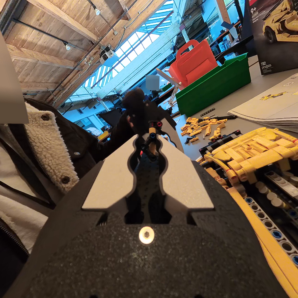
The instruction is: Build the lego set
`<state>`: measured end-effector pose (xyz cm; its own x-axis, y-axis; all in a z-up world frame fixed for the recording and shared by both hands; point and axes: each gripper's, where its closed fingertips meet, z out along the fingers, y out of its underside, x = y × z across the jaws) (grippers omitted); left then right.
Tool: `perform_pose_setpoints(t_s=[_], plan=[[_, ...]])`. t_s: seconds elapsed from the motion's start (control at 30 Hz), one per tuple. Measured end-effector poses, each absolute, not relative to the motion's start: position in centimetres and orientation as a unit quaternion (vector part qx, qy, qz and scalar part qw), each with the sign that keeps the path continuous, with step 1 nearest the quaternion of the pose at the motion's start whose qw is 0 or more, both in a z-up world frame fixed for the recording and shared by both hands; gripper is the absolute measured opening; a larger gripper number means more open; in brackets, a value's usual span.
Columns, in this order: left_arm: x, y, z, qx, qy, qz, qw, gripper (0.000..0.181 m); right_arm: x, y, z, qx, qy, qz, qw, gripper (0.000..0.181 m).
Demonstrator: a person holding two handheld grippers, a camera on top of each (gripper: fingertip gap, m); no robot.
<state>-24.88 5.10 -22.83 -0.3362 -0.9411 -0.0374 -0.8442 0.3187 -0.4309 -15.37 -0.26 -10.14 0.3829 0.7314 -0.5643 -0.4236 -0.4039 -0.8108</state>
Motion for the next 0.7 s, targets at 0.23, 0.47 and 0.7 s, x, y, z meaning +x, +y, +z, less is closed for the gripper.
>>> perform_pose_setpoints(t_s=[0.23,0.47,0.7], plan=[[-17.3,-0.6,-13.1,-0.531,0.617,-0.52,0.26,0.025,-16.6,-0.5,-9.1,-0.617,-0.112,0.57,0.531,0.017],[-16.0,-3.1,-11.5,-0.497,0.588,-0.596,0.227,0.024,-17.6,-0.5,-9.2,-0.617,-0.126,0.567,0.531,0.017],[-15.6,-3.0,-11.8,-0.498,0.58,-0.598,0.24,0.004,-17.8,-0.7,-9.1,-0.613,-0.132,0.57,0.532,0.016]])
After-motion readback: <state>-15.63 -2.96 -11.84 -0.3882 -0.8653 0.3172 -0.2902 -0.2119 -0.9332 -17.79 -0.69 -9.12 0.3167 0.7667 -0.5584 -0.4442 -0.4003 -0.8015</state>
